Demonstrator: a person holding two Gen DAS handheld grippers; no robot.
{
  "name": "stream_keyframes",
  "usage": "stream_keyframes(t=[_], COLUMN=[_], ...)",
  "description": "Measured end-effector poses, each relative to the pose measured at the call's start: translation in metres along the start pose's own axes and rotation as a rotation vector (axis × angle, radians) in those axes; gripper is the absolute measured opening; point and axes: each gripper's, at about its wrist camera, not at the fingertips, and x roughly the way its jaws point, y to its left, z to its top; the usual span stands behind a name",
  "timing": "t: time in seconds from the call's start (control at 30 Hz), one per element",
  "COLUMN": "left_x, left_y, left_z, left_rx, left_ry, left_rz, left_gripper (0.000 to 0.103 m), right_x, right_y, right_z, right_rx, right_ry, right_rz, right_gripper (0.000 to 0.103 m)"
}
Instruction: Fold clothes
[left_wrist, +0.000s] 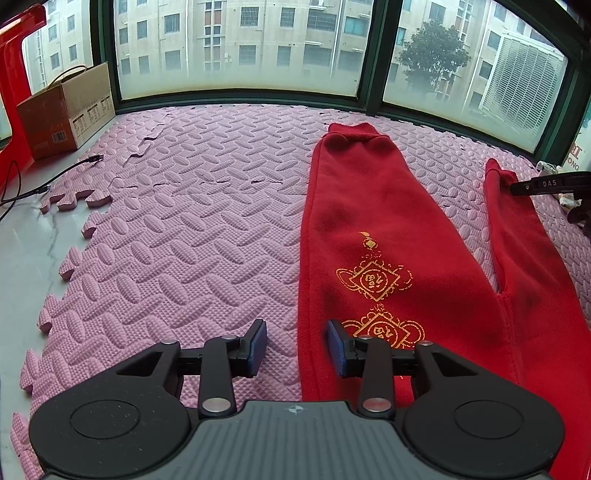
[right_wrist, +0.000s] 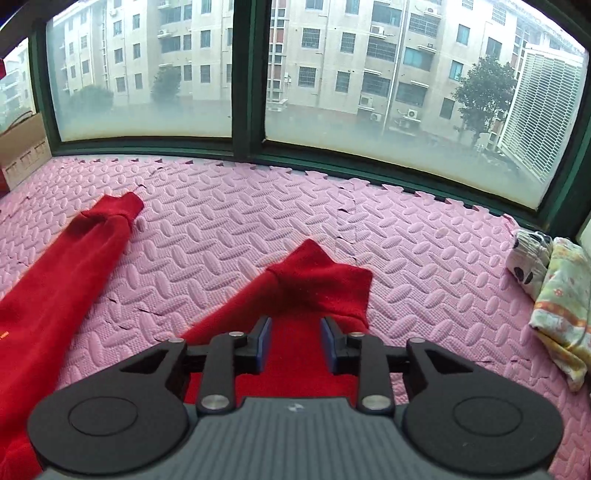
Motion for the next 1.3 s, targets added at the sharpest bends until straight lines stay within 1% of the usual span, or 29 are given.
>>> stream_keyframes(t=[0.07,0.17,0.27,0.33,0.37,0.43,0.57,0.67,0.7,0.73,0.8,0.83,0.93,0.97,1.03,1.13,1.23,1.3], left_x=[0.000,0.001,0.001,0.001,0.000,0.001,0.001,0.002,0.003,0.003,0.007,0.010,0.025,0.030,0.042,0.054,0.069,0.081], left_y=[0.000,0.001,0.001,0.001,0.001,-0.001,-0.010,-0.021,-0.025,-0.029,-0.038,-0.044,-0.062,-0.068,-0.079,-0.090,-0.096,-0.098], left_z=[0.000,0.001,0.002,0.004,0.005,0.008,0.020,0.033,0.038,0.043,0.051,0.055,0.062,0.064,0.066,0.073,0.085,0.095], left_rx=[0.000,-0.001,0.000,0.002,0.005,0.015,0.041,0.068,0.075,0.081,0.097,0.107,0.146,0.158,0.184,0.209,0.210,0.205], left_ry=[0.001,0.003,0.008,0.008,0.006,0.002,-0.019,-0.040,-0.044,-0.049,-0.055,-0.055,-0.031,-0.019,0.001,0.014,0.015,0.015], left_rz=[0.004,0.003,0.003,0.003,0.003,0.008,0.001,-0.029,-0.048,-0.066,-0.110,-0.134,-0.186,-0.197,-0.207,-0.226,-0.234,-0.227], left_gripper=[0.043,0.044,0.046,0.046,0.046,0.045,0.044,0.043,0.041,0.036,0.035,0.033,0.030,0.030,0.029,0.029,0.029,0.029], right_x=[0.006,0.025,0.034,0.031,0.029,0.021,0.012,0.007,0.003,0.002,-0.004,-0.007,-0.015,-0.018,-0.022,-0.025,-0.024,-0.024], right_y=[0.006,0.016,0.018,0.018,0.019,0.024,0.042,0.053,0.058,0.060,0.062,0.062,0.058,0.056,0.052,0.044,0.036,0.031], right_z=[0.004,0.008,0.008,0.010,0.011,0.013,0.013,0.008,0.005,0.004,0.001,-0.001,-0.005,-0.005,-0.008,-0.010,-0.012,-0.013], right_rx=[-0.010,-0.044,-0.050,-0.053,-0.054,-0.072,-0.116,-0.147,-0.162,-0.167,-0.175,-0.177,-0.171,-0.170,-0.168,-0.157,-0.137,-0.127], right_ry=[0.007,0.029,0.038,0.030,0.025,0.015,0.020,0.024,0.025,0.024,0.025,0.027,0.028,0.026,0.021,0.017,0.017,0.013], right_rz=[0.014,-0.009,-0.027,-0.025,-0.022,0.001,0.050,0.075,0.088,0.090,0.101,0.105,0.114,0.115,0.112,0.110,0.110,0.109], right_gripper=[0.035,0.036,0.040,0.041,0.046,0.052,0.052,0.053,0.053,0.054,0.054,0.054,0.055,0.058,0.059,0.059,0.059,0.059])
